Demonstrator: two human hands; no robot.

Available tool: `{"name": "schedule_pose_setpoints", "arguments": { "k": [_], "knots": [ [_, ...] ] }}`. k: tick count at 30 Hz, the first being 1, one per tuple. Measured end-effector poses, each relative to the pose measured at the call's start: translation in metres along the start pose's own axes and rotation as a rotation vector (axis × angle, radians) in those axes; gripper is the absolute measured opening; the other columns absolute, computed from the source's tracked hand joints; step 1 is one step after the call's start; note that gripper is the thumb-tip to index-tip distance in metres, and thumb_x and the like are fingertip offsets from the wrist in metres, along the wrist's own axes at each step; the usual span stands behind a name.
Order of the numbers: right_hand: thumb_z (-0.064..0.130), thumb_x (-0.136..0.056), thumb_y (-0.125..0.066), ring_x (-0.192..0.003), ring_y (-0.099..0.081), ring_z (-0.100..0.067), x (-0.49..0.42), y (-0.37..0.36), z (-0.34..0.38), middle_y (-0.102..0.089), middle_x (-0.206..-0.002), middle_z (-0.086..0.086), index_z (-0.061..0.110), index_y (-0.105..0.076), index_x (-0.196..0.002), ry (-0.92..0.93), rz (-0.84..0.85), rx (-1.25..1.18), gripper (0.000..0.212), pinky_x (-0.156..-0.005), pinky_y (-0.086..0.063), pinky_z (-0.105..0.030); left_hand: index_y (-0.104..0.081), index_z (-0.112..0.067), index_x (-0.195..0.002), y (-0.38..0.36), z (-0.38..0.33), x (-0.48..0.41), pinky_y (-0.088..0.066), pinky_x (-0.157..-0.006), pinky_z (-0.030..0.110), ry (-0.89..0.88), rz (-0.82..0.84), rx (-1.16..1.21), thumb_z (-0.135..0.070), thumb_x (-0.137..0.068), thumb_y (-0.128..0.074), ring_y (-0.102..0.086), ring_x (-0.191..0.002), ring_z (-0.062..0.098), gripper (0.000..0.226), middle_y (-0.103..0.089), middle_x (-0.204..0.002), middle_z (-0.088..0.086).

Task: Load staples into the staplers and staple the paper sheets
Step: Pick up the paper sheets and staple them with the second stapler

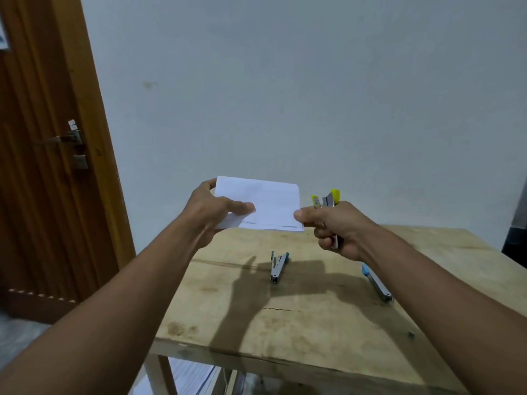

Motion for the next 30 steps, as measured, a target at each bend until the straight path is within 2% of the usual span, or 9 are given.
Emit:
{"name": "schedule_pose_setpoints", "arguments": {
  "k": [3, 5, 7, 10, 14, 18, 21, 25, 30],
  "knots": [
    [0.005, -0.081, -0.072, -0.036, -0.027, -0.005, -0.004, 0.0, 0.002, -0.055, -0.064, 0.001, 0.006, -0.066, -0.09, 0.029, -0.083, -0.09, 0.011, -0.035, -0.028, -0.018, -0.04, -0.001, -0.141, -0.008, 0.001, 0.001, -0.06, -0.076, 0.033, 0.001, 0.063, 0.386, -0.006, -0.059, -0.09, -0.074, -0.091, 0.024, 0.096, -0.069, -0.116, 0.013],
    [0.005, -0.08, -0.072, -0.034, -0.029, -0.005, -0.008, -0.001, 0.005, -0.054, -0.07, -0.001, 0.007, -0.066, -0.091, 0.052, -0.107, -0.159, 0.013, -0.035, -0.029, -0.018, -0.059, 0.001, -0.119, -0.018, 0.011, 0.007, -0.059, -0.067, 0.025, 0.044, 0.057, 0.56, -0.01, -0.072, -0.082, -0.073, -0.077, 0.017, 0.054, -0.071, -0.1, 0.01],
    [0.005, -0.079, -0.074, -0.035, -0.03, -0.005, -0.008, -0.002, 0.008, -0.053, -0.075, -0.003, 0.007, -0.065, -0.094, 0.074, -0.128, -0.163, 0.017, -0.036, -0.03, -0.018, -0.067, -0.005, -0.098, -0.038, 0.024, 0.021, -0.059, -0.068, 0.024, 0.137, 0.127, 0.512, -0.016, -0.079, -0.077, -0.069, -0.074, 0.018, 0.024, -0.068, -0.09, 0.008],
    [0.004, -0.077, -0.076, -0.039, -0.031, -0.008, -0.006, -0.003, 0.012, -0.049, -0.069, -0.001, 0.01, -0.063, -0.089, 0.096, -0.143, -0.08, 0.019, -0.038, -0.032, -0.02, -0.067, 0.001, -0.099, -0.051, 0.034, 0.025, -0.06, -0.069, 0.021, 0.149, 0.136, 0.362, -0.014, -0.082, -0.075, -0.067, -0.071, 0.019, 0.024, -0.067, -0.088, 0.009],
    [0.0, -0.076, -0.074, -0.044, -0.03, -0.009, -0.004, -0.001, 0.013, -0.052, -0.068, 0.0, 0.017, -0.059, -0.074, 0.098, -0.13, -0.047, 0.024, -0.04, -0.032, -0.022, -0.064, 0.009, -0.1, -0.05, 0.03, 0.022, -0.06, -0.068, 0.021, 0.116, 0.056, 0.369, 0.0, -0.083, -0.071, -0.066, -0.069, 0.02, 0.021, -0.066, -0.09, 0.011],
    [0.0, -0.075, -0.075, -0.044, -0.029, -0.01, -0.006, 0.001, 0.014, -0.052, -0.072, -0.001, 0.02, -0.056, -0.071, 0.106, -0.146, -0.049, 0.028, -0.04, -0.032, -0.021, -0.062, 0.004, -0.098, -0.059, 0.03, 0.025, -0.059, -0.07, 0.023, 0.121, 0.12, 0.417, 0.0, -0.085, -0.069, -0.066, -0.074, 0.022, 0.015, -0.065, -0.091, 0.009],
    [0.001, -0.073, -0.077, -0.043, -0.03, -0.009, -0.006, 0.0, 0.014, -0.053, -0.074, -0.002, 0.019, -0.059, -0.074, 0.113, -0.145, -0.047, 0.025, -0.04, -0.032, -0.021, -0.062, 0.003, -0.097, -0.068, 0.027, 0.029, -0.06, -0.069, 0.025, 0.061, 0.166, 0.344, -0.002, -0.086, -0.069, -0.067, -0.072, 0.024, 0.014, -0.065, -0.087, 0.01],
    [0.009, -0.077, -0.075, -0.043, -0.033, -0.008, -0.001, -0.002, 0.012, -0.06, -0.076, -0.002, 0.013, -0.064, -0.087, 0.103, -0.098, 0.009, 0.016, -0.041, -0.033, -0.022, -0.061, 0.004, -0.082, -0.06, 0.027, 0.026, -0.058, -0.063, 0.02, 0.017, 0.042, 0.263, -0.001, -0.085, -0.07, -0.069, -0.066, 0.02, 0.011, -0.063, -0.079, 0.013],
    [0.008, -0.084, -0.055, -0.054, -0.041, -0.012, 0.009, -0.012, -0.007, -0.049, -0.073, 0.001, 0.009, -0.059, -0.103, -0.038, 0.143, 0.115, 0.02, -0.045, -0.035, -0.024, -0.058, 0.002, -0.079, -0.052, 0.031, 0.022, -0.056, -0.059, 0.017, 0.043, 0.035, 0.279, 0.0, -0.084, -0.071, -0.068, -0.065, 0.018, 0.013, -0.064, -0.08, 0.012]
  ]
}}
Point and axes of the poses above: each hand's wrist, its own x-axis away from the middle knuckle, its own y-axis out of the back of the hand, z = x × y, the point moved 8 cm from there along -x, towards the middle knuckle
